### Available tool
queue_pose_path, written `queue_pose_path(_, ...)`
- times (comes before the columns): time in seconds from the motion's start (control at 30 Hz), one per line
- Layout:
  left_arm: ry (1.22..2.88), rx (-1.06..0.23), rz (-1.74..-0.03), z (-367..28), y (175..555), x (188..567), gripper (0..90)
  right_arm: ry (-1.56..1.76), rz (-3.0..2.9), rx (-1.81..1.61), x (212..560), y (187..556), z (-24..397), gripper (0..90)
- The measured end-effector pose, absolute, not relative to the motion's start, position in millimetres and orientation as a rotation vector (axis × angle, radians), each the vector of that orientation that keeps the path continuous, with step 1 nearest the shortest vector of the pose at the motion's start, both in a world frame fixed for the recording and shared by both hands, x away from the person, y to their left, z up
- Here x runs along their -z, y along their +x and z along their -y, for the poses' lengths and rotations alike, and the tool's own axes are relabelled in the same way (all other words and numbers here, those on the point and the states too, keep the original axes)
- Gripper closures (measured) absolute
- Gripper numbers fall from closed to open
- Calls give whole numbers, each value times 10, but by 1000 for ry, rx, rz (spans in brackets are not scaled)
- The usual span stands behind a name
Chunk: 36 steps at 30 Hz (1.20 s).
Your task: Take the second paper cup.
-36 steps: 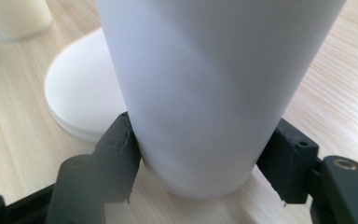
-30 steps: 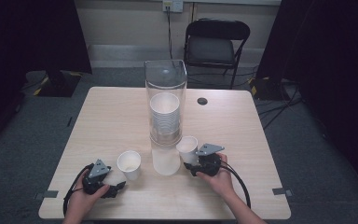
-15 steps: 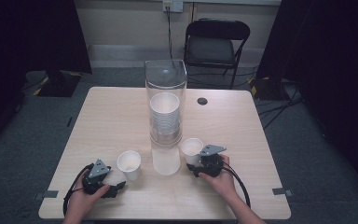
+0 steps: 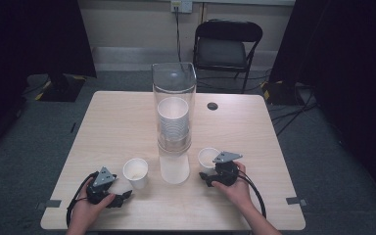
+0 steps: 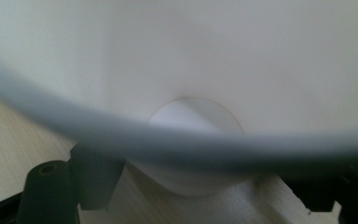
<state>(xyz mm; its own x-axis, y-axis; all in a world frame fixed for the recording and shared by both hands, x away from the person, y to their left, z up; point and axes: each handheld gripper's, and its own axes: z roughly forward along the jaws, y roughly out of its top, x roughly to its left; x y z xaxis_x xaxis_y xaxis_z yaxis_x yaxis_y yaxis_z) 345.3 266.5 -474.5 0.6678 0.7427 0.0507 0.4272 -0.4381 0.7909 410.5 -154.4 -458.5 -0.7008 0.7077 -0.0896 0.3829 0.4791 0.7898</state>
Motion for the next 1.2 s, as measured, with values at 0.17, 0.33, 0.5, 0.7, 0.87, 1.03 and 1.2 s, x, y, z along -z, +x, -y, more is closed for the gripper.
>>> queue_pose_path(0.17, 2091, -509, -900, -2665, 3453, 4745, 140, 898, -2312, -1094, 4557, 4061, 1599, 192)
queue_pose_path(0.33, 2091, -509, -900, -2666, 3453, 4744, 139, 883, -2306, -1107, 4500, 3994, 1659, 179)
queue_pose_path(0.5, 2091, -508, -900, -2666, 3453, 4745, 139, 882, -2299, -1108, 4450, 3936, 1729, 166)
queue_pose_path(0.7, 2091, -508, -900, -2666, 3453, 4744, 139, 898, -2274, -1136, 4419, 3849, 1914, 166)
queue_pose_path(0.87, 2091, -509, -900, -2666, 3453, 4745, 139, 907, -2255, -1148, 4357, 3756, 2119, 165)
queue_pose_path(1.03, 2091, -508, -901, -2665, 3453, 4745, 139, 919, -2249, -1159, 4358, 3700, 2252, 170)
queue_pose_path(1.2, 2091, -508, -900, -2666, 3453, 4745, 139, 950, -2247, -1163, 4379, 3667, 2388, 169)
